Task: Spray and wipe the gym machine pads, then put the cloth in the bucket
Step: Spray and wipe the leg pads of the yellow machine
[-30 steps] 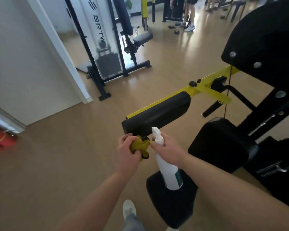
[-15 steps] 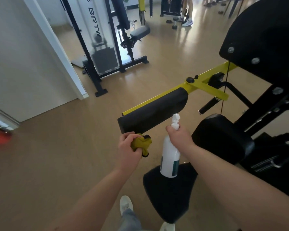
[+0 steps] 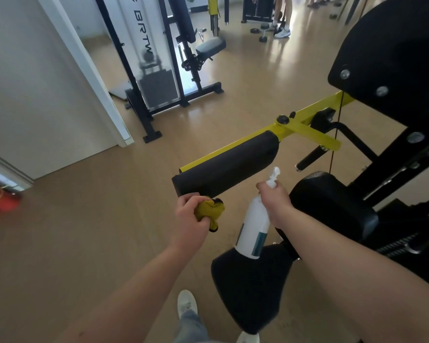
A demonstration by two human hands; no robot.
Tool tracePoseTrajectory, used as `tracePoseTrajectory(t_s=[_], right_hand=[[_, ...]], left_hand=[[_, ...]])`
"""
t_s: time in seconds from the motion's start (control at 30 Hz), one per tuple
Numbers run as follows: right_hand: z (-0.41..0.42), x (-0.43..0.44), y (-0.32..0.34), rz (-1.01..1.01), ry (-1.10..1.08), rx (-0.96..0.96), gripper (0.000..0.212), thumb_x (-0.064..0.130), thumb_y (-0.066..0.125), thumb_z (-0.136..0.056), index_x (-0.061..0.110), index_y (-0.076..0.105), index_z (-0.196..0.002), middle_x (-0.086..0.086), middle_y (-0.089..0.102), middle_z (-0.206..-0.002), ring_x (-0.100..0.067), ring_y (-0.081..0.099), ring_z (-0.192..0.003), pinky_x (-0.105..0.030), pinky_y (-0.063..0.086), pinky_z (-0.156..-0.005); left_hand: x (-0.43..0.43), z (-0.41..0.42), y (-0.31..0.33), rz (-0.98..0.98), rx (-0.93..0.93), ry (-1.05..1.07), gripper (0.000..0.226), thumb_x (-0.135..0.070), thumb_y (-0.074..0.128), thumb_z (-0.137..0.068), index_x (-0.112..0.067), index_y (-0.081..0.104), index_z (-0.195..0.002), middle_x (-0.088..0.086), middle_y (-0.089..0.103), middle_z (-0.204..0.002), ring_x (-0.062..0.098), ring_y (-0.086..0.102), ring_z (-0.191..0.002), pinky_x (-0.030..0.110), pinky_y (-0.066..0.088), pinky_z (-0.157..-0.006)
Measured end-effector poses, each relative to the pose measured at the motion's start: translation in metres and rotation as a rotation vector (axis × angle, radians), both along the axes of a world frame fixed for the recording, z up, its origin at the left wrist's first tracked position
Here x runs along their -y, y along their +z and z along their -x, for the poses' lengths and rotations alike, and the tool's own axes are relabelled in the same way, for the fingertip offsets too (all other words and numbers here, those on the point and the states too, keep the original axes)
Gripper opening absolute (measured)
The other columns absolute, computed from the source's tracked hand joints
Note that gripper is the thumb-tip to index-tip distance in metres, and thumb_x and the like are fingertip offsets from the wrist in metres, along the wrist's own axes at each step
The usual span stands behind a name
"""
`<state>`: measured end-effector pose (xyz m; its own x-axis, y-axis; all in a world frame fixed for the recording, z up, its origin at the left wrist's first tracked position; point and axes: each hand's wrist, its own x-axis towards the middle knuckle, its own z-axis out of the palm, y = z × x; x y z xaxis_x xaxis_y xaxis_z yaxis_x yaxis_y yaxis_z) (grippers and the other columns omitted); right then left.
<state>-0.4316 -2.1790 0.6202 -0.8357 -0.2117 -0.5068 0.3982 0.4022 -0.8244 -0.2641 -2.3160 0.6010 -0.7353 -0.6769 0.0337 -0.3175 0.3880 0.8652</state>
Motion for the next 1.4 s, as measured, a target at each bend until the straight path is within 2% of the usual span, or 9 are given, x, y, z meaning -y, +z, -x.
tracePoseTrajectory(t_s=[0.13, 0.27, 0.4, 0.6, 0.73, 0.97, 1.1, 1.27, 1.4], right_hand=[[-0.013, -0.005, -0.004, -0.077, 0.159, -0.061, 0.017, 0.035, 0.058, -0.1, 0.02, 0.057, -0.107, -0.011, 0.062, -0.099, -0.029, 0.064, -0.092, -0.048, 0.056, -0.089], [-0.031, -0.001, -0.005, -0.01, 0.35, -0.074, 0.022, 0.035, 0.061, -0.099, 0.033, 0.052, -0.119, -0.007, 0.063, -0.106, -0.029, 0.066, -0.098, -0.05, 0.058, -0.092], [-0.049, 0.008, -0.002, -0.031, 0.468, -0.118, 0.013, 0.031, 0.06, -0.098, 0.021, 0.06, -0.107, -0.018, 0.066, -0.105, -0.037, 0.068, -0.1, -0.05, 0.057, -0.087], [-0.071, 0.027, -0.004, -0.012, 0.626, -0.126, 0.027, 0.028, 0.061, -0.1, 0.027, 0.058, -0.127, -0.006, 0.066, -0.105, -0.024, 0.066, -0.098, -0.038, 0.057, -0.082], [-0.082, 0.032, -0.01, -0.063, 0.713, -0.143, 0.014, 0.026, 0.061, -0.097, 0.015, 0.065, -0.106, -0.009, 0.067, -0.092, -0.023, 0.066, -0.086, -0.042, 0.059, -0.084], [-0.082, 0.031, -0.021, -0.109, 0.623, -0.103, 0.021, 0.031, 0.061, -0.099, 0.029, 0.057, -0.12, 0.001, 0.064, -0.101, -0.017, 0.063, -0.094, -0.035, 0.054, -0.082], [-0.069, 0.02, -0.023, -0.154, 0.429, -0.089, 0.02, 0.032, 0.058, -0.1, 0.016, 0.062, -0.111, -0.007, 0.065, -0.096, -0.023, 0.064, -0.091, -0.039, 0.054, -0.081], [-0.048, 0.01, -0.017, -0.041, 0.231, -0.025, 0.02, 0.036, 0.058, -0.101, 0.03, 0.051, -0.119, -0.006, 0.063, -0.103, -0.028, 0.063, -0.098, -0.05, 0.055, -0.095], [-0.038, 0.006, -0.01, -0.082, 0.246, -0.094, 0.011, 0.034, 0.059, -0.099, 0.023, 0.059, -0.098, -0.013, 0.065, -0.099, -0.032, 0.065, -0.097, -0.05, 0.055, -0.091]], left_hand=[[0.0, -0.003, -0.003, 0.0, 0.011, 0.005, 0.041, 0.001, 0.074, -0.084, -0.029, 0.066, -0.111, -0.007, 0.047, -0.129, 0.016, 0.051, -0.12, 0.023, 0.048, -0.094], [0.001, -0.01, -0.004, 0.011, 0.027, 0.022, 0.039, 0.0, 0.074, -0.084, -0.024, 0.068, -0.114, -0.005, 0.047, -0.131, 0.016, 0.051, -0.118, 0.011, 0.043, -0.088], [0.003, -0.018, -0.005, 0.036, 0.04, 0.04, 0.039, -0.001, 0.074, -0.083, -0.025, 0.069, -0.113, -0.003, 0.048, -0.128, 0.016, 0.052, -0.117, 0.007, 0.039, -0.085], [0.004, -0.032, -0.003, 0.037, 0.047, 0.069, 0.041, -0.005, 0.075, -0.083, -0.022, 0.066, -0.12, -0.005, 0.05, -0.124, 0.009, 0.054, -0.107, 0.005, 0.041, -0.079], [0.004, -0.041, -0.001, 0.035, 0.061, 0.106, 0.047, -0.003, 0.074, -0.082, -0.027, 0.056, -0.119, -0.006, 0.05, -0.119, 0.004, 0.052, -0.097, 0.005, 0.041, -0.074], [0.005, -0.048, -0.005, 0.033, 0.107, 0.104, 0.043, -0.005, 0.074, -0.083, -0.02, 0.058, -0.12, -0.004, 0.05, -0.121, 0.012, 0.053, -0.106, 0.011, 0.041, -0.077], [0.005, -0.047, -0.009, 0.01, 0.1, 0.081, 0.042, -0.005, 0.075, -0.082, -0.024, 0.058, -0.115, -0.004, 0.051, -0.121, 0.014, 0.054, -0.106, 0.01, 0.039, -0.078], [0.004, -0.04, -0.01, 0.033, 0.1, 0.018, 0.043, -0.006, 0.077, -0.083, -0.028, 0.059, -0.116, -0.007, 0.046, -0.125, 0.014, 0.051, -0.112, 0.01, 0.041, -0.082], [-0.002, -0.033, -0.007, 0.217, 0.099, -0.076, 0.04, 0.003, 0.074, -0.084, -0.022, 0.068, -0.114, -0.01, 0.036, -0.122, 0.018, 0.047, -0.117, 0.005, 0.036, -0.089]])
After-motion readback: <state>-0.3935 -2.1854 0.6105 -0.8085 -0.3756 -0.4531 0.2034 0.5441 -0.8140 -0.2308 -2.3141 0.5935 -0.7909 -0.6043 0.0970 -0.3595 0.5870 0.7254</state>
